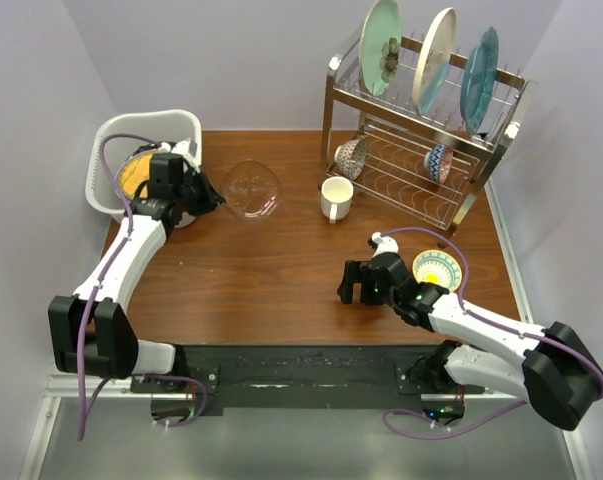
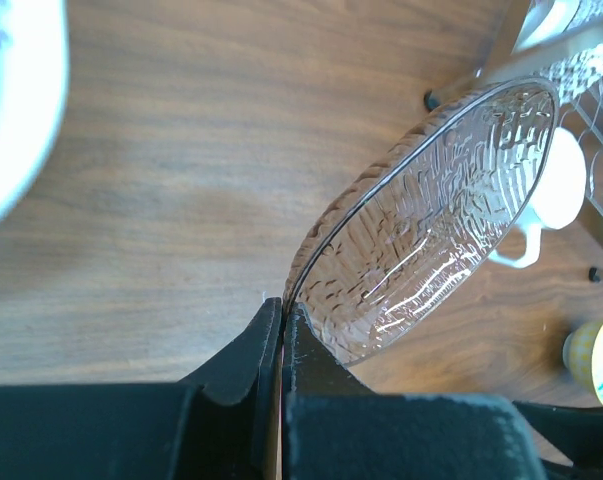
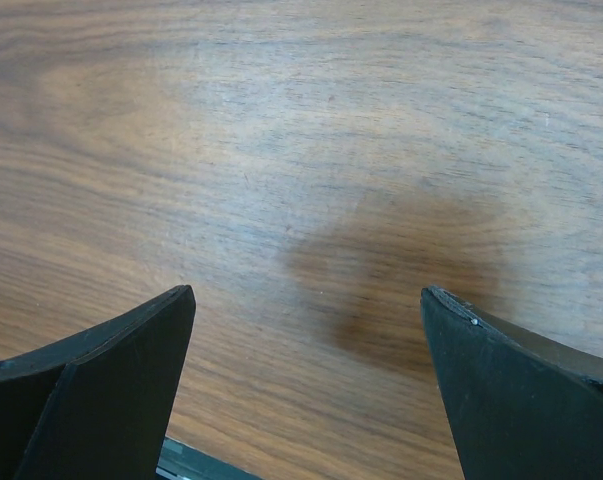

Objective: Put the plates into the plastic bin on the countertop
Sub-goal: Place the plate in the plastic bin.

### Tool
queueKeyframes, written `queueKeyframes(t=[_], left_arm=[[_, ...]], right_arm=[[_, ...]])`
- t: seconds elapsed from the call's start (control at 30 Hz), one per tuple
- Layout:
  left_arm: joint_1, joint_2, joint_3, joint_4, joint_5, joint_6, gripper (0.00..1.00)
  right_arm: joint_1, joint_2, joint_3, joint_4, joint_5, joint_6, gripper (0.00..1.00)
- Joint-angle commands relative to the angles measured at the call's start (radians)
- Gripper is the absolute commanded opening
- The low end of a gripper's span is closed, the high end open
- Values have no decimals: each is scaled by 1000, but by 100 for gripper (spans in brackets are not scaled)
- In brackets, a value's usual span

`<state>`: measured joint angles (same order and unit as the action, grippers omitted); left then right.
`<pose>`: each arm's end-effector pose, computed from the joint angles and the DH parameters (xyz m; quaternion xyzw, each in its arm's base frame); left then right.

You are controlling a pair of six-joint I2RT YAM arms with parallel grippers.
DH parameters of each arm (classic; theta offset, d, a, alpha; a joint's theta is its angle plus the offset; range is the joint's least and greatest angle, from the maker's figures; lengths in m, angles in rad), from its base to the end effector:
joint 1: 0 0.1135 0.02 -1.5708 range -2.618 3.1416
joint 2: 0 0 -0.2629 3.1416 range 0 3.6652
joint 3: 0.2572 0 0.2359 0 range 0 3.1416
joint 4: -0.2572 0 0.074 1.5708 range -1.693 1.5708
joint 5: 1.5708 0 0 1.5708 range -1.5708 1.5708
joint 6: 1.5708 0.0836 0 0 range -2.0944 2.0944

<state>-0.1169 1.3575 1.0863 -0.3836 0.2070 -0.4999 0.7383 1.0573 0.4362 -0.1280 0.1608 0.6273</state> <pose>0.3196 -0.0548 0.2722 -0.1249 0.8845 -0.2218 0.3909 0.1761 0.1422 0.1519 -0.0187 0.9142 0.1941 0.3553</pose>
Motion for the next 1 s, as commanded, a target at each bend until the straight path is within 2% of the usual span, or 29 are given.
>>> queueKeyframes(t=[0.0, 0.57, 0.97], left_arm=[[48, -6, 69, 5, 46, 34, 0], [243, 45, 195, -35, 86, 38, 0], [341, 80, 193, 0, 114, 15, 0]], right_arm=[[-4, 6, 4, 42, -12, -15, 99], [-5, 13, 1, 50, -15, -17, 99], [-5, 6, -2, 45, -14, -20, 99]])
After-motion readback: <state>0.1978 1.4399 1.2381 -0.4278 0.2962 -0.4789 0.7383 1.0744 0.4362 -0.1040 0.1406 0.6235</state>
